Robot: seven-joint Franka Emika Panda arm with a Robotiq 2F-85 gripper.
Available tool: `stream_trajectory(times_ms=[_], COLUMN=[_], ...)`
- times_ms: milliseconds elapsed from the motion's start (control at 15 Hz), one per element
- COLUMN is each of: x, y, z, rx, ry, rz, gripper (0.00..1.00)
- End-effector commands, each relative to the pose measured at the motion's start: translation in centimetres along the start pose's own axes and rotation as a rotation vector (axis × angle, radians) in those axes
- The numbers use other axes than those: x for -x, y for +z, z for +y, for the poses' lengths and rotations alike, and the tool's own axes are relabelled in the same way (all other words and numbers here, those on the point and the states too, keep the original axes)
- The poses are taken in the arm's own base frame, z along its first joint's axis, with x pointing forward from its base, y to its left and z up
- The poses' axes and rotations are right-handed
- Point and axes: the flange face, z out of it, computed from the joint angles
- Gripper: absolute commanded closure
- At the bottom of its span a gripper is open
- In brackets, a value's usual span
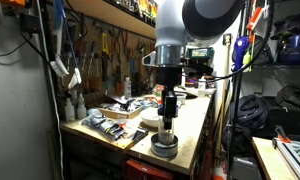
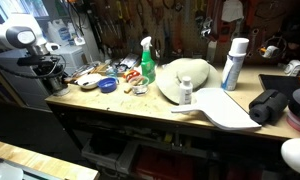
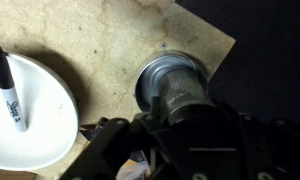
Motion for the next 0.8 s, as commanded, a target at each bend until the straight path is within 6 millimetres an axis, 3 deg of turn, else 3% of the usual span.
stream_trajectory(times_ms=[0, 133, 200, 267, 467, 733], x=[0.2, 0.3, 0.3, 0.3, 0.3, 0.6], y=[1.2, 1.6, 1.7, 1.6, 0.8, -2.4], z=[0.3, 0.4, 0.4, 0.3, 0.0, 0.2], rx=[-0.014, -0.016, -0.017, -0.018, -0.017, -0.012], ry=[-0.010, -0.015, -0.017, -0.018, -0.031, -0.048], rz=[0.006, -0.002, -0.004, -0.002, 0.021, 0.059], gripper=[0.71, 0.71, 0.21, 0.19, 0.00, 0.00])
